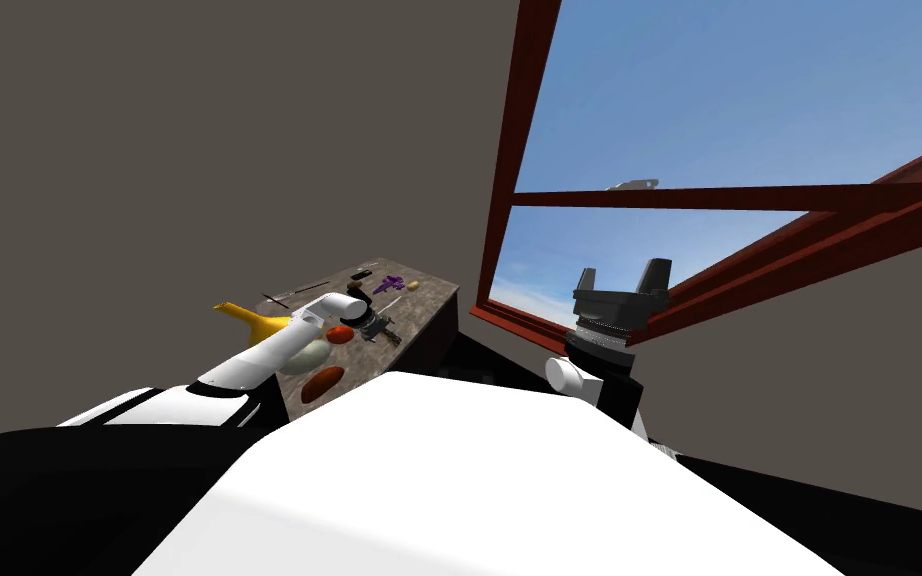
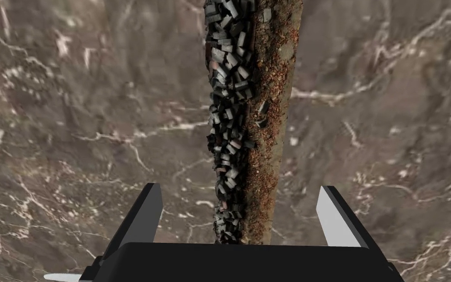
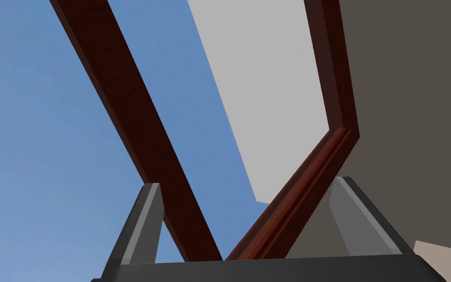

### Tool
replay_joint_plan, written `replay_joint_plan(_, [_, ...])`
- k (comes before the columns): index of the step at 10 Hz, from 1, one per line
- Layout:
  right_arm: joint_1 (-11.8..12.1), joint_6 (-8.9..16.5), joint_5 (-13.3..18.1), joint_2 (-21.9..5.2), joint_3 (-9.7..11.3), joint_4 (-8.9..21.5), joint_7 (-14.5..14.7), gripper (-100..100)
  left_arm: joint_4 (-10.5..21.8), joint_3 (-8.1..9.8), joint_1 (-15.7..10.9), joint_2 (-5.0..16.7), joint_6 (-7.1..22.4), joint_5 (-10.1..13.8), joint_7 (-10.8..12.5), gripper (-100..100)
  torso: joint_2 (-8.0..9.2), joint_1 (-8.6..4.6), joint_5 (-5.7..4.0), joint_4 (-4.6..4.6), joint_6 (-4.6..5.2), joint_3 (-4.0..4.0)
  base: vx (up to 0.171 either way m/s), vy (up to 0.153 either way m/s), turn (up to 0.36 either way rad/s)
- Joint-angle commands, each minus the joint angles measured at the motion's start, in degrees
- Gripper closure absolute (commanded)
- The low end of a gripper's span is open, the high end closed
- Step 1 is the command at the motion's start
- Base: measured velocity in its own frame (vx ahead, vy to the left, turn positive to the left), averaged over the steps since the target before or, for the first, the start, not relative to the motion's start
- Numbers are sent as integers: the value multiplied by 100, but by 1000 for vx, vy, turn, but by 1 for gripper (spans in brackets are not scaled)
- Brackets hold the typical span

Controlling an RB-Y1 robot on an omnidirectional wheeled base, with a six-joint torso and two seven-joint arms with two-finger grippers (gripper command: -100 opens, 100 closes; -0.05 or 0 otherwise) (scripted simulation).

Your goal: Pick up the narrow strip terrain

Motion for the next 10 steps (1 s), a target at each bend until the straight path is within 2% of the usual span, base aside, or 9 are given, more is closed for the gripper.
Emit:
replay_joint_plan(1, [0, 0, 0, 0, 0, 0, 0, 0, 37, -47, 189, 185, -258, 145, 123, -100, 0, 0, 0, 0, 0, 0, -18, 5, -230])
replay_joint_plan(2, [-1, 0, 0, 0, 1, 0, 0, 0, 73, -95, 378, 370, -395, 290, 246, -100, 10, 2, 0, 2, 5, 5, -55, 16, -352])
replay_joint_plan(3, [-2, 0, 0, 0, 1, 0, 0, 0, 73, -95, 378, 370, -517, 290, 246, -100, 23, 5, 1, 5, 5, 13, -54, 12, -100])
replay_joint_plan(4, [-1, 0, 0, 0, 0, 0, 0, 0, 110, -142, 568, 554, -683, 435, 370, -100, 26, 5, 1, 6, -2, 16, -48, 3, -194])
replay_joint_plan(5, [-1, 0, 0, 0, 0, 0, 0, 0, 110, -142, 568, 554, -775, 435, 370, -100, 27, 3, 0, 6, 3, 16, -40, 6, -95])
replay_joint_plan(6, [0, 0, 0, 0, 0, 0, 0, 0, 147, -189, 757, 739, -977, 580, 493, -100, 24, 4, 1, 6, -2, 15, -43, 2, -162])
replay_joint_plan(7, [-1, 0, 0, 0, 0, 0, 0, 0, 147, -189, 757, 739, -1034, 580, 493, -100, 25, 3, 1, 6, 1, 15, -35, 6, -124])
replay_joint_plan(9, [-1, 0, 0, 0, 0, 0, 0, 0, 220, -284, 1135, 1109, -1428, 869, 739, -100, 22, 4, 0, 5, 2, 13, -48, 6, -257])
replay_joint_plan(10, [-1, 0, 0, 0, 0, 0, 0, 0, 220, -284, 1135, 1109, -1551, 869, 739, -100, 27, 4, 1, 6, 3, 16, -47, 4, -141])
